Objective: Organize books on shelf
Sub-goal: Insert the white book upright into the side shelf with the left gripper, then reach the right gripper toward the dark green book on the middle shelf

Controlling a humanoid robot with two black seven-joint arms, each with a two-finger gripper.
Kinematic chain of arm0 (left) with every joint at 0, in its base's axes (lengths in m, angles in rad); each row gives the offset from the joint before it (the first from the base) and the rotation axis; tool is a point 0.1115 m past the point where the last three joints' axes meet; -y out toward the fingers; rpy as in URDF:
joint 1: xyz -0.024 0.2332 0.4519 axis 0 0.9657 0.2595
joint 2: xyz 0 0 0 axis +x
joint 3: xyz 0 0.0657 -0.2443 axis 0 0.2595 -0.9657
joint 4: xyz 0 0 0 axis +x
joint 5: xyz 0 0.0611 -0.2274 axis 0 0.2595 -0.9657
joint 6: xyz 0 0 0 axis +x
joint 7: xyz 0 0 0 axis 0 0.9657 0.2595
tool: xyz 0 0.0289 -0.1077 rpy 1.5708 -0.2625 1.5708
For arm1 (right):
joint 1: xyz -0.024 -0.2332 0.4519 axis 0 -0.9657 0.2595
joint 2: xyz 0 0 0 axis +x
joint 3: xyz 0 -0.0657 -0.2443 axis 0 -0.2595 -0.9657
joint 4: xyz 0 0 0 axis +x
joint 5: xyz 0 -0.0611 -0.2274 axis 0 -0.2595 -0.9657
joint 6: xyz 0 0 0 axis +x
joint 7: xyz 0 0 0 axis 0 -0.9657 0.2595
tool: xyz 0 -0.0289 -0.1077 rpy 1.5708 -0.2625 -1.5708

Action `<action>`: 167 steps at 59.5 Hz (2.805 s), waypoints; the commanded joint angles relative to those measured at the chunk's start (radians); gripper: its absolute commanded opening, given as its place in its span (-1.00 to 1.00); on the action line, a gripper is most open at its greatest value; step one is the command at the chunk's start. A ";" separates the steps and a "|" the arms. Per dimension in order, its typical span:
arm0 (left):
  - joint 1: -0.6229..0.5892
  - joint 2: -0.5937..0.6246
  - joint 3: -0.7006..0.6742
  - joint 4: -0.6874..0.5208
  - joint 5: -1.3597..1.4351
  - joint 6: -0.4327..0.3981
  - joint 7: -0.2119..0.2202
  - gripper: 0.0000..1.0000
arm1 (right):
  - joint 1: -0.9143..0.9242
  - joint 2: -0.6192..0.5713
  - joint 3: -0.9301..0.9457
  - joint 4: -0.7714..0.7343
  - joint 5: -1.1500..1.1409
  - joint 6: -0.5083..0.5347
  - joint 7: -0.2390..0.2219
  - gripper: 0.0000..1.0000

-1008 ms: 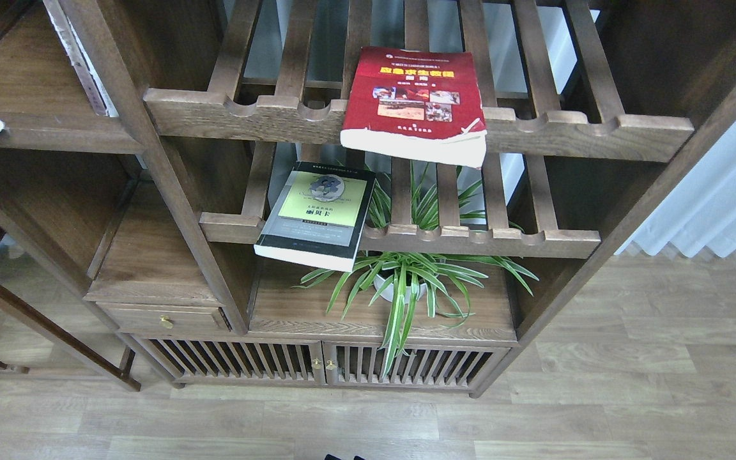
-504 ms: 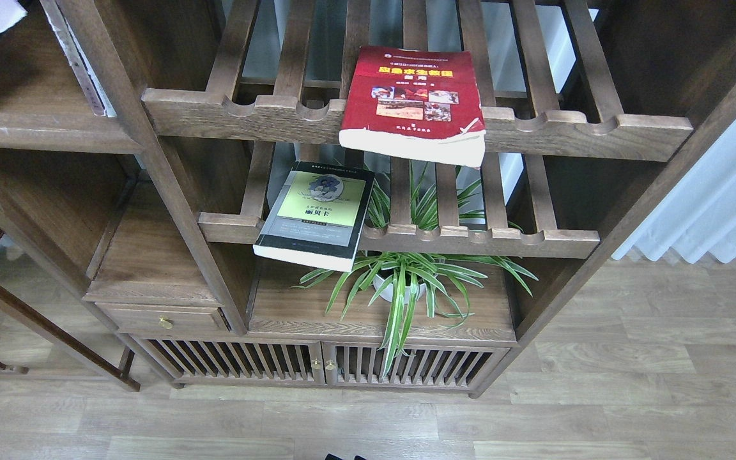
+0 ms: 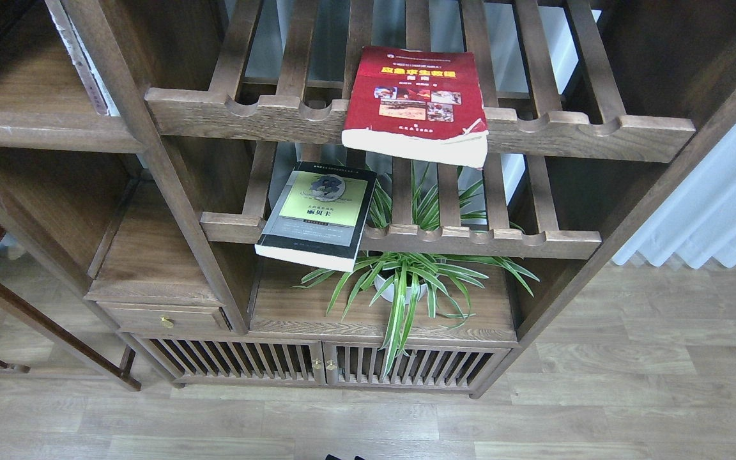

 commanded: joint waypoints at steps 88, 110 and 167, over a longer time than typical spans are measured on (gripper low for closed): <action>0.812 0.001 -0.279 -0.368 -0.355 0.000 -0.009 0.91 | 0.009 0.000 0.078 -0.006 0.005 0.000 0.061 0.98; 0.952 -0.155 -0.271 -0.358 -0.358 0.000 0.005 0.99 | 0.055 0.000 0.087 -0.109 0.006 0.000 0.068 0.98; 1.074 -0.292 -0.053 -0.035 -0.540 0.000 -0.009 1.00 | 0.356 0.000 0.096 -0.094 0.014 0.000 0.229 0.98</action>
